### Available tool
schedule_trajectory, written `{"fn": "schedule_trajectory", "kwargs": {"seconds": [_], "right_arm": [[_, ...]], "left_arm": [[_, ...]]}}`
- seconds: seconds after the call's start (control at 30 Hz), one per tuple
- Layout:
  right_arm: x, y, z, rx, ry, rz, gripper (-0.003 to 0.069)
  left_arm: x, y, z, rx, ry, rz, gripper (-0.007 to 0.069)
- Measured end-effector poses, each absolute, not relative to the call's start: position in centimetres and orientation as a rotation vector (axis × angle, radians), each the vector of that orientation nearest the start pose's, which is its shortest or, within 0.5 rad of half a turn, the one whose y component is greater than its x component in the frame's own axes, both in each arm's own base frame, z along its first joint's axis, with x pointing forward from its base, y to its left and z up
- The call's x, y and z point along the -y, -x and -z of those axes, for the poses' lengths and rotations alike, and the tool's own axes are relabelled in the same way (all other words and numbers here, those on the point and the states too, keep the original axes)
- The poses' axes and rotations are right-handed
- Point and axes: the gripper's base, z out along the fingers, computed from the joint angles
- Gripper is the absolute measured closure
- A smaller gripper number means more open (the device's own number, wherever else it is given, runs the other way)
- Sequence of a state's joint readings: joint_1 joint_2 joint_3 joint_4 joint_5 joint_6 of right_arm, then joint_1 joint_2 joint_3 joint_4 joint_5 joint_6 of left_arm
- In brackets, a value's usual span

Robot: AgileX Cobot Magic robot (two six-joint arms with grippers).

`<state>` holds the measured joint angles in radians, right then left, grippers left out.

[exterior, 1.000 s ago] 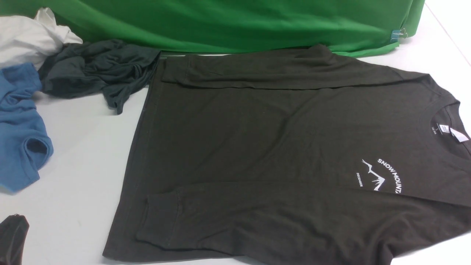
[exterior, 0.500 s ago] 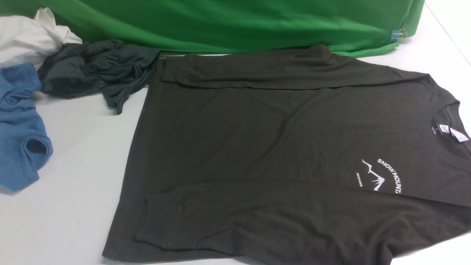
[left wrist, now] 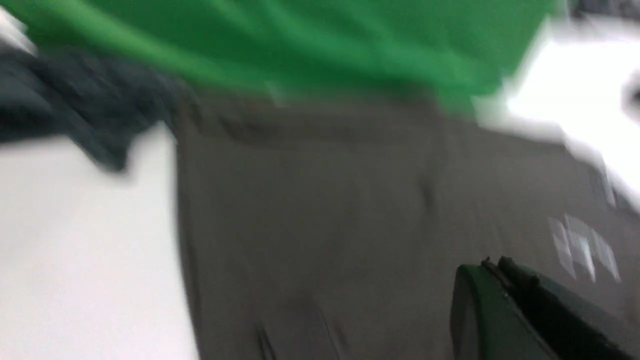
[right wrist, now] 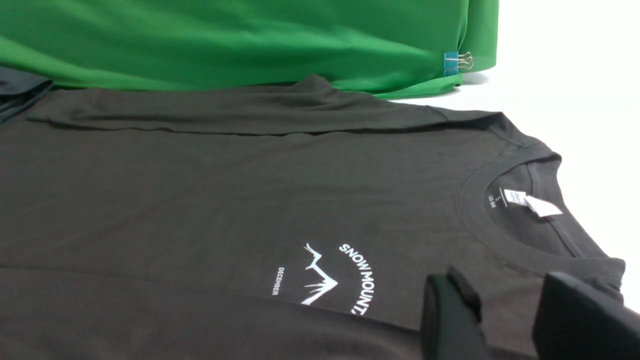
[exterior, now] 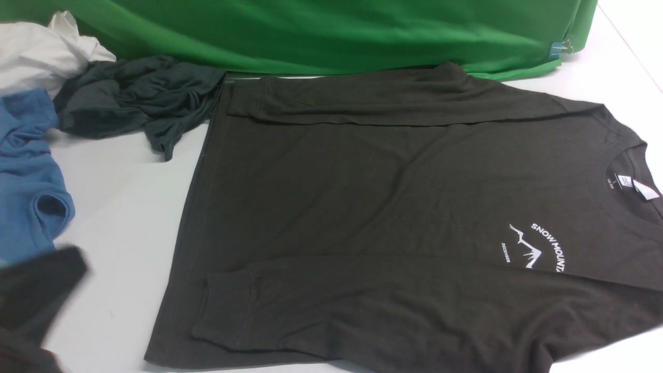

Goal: Fold a long-sleeved shirt on a white desktop.
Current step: 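Grasp the left edge of the dark T-shirt lying flat on the table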

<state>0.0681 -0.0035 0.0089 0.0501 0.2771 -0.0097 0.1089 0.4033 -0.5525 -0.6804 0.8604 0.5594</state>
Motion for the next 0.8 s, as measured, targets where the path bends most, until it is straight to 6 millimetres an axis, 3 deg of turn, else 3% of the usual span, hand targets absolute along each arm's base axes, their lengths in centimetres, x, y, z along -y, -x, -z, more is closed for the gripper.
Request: {"fn": "schedule_trajectory", "kwargs": {"seconds": [0.1, 0.2, 0.47, 0.8], "right_arm": [[-0.5, -5.5, -18.5, -1.766, 0.036, -0.089, 0.0417], [-0.5, -5.5, -18.5, -1.766, 0.036, -0.089, 0.0417], [-0.5, -5.5, -18.5, -1.766, 0.036, -0.089, 0.0417], [-0.5, -5.5, -18.5, -1.765, 0.036, -0.089, 0.0417]], "left_arm": [[3.9, -8.4, -31.5, -2.098, -0.420, 0.410, 0.0605], [4.2, -9.8, -31.6, -2.140, -0.464, 0.451, 0.0605], [6.8, -13.0, -29.0, -2.290, -0.787, 0.523, 0.0605], [7.8, -17.0, -26.4, -2.402, -0.783, 0.504, 0.0605]]}}
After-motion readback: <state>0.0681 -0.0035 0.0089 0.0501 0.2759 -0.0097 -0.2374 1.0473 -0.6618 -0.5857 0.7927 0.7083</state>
